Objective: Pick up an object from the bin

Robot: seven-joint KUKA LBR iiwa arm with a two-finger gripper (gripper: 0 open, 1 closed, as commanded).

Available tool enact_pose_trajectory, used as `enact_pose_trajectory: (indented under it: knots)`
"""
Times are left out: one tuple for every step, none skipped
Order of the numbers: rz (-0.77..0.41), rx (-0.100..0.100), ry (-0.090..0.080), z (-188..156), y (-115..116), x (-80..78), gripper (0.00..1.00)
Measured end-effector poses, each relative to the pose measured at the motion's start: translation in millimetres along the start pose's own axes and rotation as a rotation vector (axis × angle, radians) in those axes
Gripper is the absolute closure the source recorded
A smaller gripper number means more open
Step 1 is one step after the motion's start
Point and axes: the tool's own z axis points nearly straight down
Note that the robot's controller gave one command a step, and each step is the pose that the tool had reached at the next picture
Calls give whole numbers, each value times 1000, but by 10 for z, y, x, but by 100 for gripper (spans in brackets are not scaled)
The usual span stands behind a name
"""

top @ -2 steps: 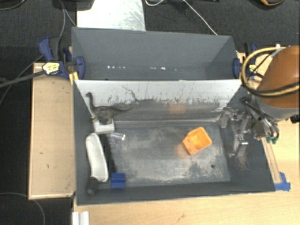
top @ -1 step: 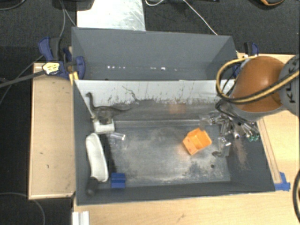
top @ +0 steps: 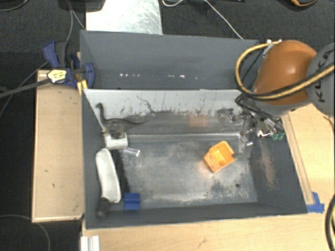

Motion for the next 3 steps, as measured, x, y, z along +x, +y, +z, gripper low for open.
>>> enact_pose_trajectory:
  knots:
    - [-275, -4, 9, 462, -49, 121, 0]
    - [-475, 0, 0, 921, -87, 110, 0]
    - [-538, -2, 2, 911, -35, 103, 100]
